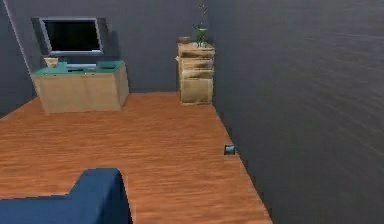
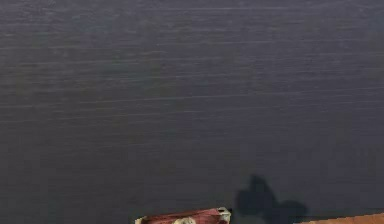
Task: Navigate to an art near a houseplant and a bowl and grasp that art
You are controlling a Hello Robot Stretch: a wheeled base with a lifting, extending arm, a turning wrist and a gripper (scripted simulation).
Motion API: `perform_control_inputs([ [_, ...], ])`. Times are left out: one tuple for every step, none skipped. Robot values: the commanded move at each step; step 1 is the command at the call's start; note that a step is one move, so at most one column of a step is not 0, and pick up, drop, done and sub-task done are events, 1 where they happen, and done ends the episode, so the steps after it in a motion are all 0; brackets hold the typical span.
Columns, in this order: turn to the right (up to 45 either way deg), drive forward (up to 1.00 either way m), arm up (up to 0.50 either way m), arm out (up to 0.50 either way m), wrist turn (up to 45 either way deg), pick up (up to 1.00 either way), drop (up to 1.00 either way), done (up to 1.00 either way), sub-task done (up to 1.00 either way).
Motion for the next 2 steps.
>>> perform_control_inputs([
  [-3.0, 0.0, 0.0, 0.0, 0.0, 0.0, 0.0, 0.0, 0.0],
  [0.0, 1.0, 0.0, 0.0, 0.0, 0.0, 0.0, 0.0, 0.0],
])
